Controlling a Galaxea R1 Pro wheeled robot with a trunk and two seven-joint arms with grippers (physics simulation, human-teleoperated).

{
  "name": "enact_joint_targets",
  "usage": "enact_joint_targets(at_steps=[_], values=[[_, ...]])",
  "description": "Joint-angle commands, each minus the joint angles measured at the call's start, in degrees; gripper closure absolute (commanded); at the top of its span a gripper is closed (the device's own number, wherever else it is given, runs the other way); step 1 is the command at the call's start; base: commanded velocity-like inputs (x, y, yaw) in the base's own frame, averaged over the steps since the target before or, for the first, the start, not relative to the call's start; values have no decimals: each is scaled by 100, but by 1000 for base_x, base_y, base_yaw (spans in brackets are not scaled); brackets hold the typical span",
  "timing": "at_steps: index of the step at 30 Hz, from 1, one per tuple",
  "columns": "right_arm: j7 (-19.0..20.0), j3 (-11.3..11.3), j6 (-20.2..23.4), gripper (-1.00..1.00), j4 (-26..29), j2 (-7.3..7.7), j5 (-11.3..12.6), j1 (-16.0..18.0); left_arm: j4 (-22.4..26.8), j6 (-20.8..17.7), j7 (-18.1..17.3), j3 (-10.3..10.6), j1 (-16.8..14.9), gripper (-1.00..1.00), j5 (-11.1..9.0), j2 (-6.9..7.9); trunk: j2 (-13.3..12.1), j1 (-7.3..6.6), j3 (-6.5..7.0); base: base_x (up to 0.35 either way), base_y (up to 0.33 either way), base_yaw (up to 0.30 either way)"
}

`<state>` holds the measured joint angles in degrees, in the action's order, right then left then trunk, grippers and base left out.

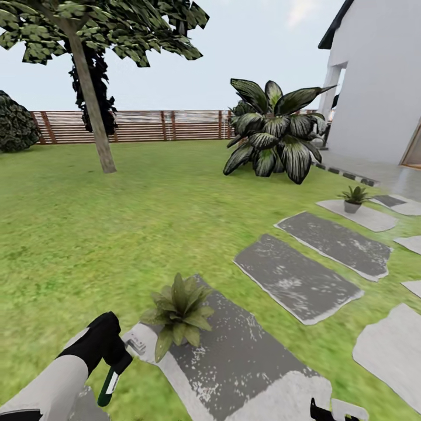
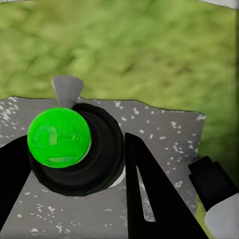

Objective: Pick up the pesticide atomizer in the garden and spray insectifuge to fully cover both potted plants in the garden.

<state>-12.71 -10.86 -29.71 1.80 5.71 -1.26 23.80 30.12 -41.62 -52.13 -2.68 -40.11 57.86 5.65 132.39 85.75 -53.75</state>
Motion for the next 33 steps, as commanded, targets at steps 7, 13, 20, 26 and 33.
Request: enact_joint_targets(at_steps=[7, 13, 20, 26, 33], values=[[-12, -21, -17, -100, -4, 0, -14, 2, -10, -18, 211, -17, 169, 100, 35, -24, 3, -1, -6, 24, -253, 43], [-13, -21, -17, -100, -4, 0, -14, 2, 20, -21, 280, -22, 179, 100, 41, 1, 3, -1, -6, 122, -156, 53], [-13, -21, -18, -100, -4, -17, -14, 2, 55, -21, 538, -35, 179, 100, 41, 29, 3, -1, -6, 192, -215, 260], [-13, -21, -17, -100, -4, -18, -14, 2, 64, -26, 699, -41, 179, 100, 41, -15, 3, -1, -6, 240, -186, 276], [-13, -22, -24, -100, -4, 7, -14, 2, -8, -21, 704, -22, 188, 100, 73, 60, 3, -1, -6, 87, -65, 83]])
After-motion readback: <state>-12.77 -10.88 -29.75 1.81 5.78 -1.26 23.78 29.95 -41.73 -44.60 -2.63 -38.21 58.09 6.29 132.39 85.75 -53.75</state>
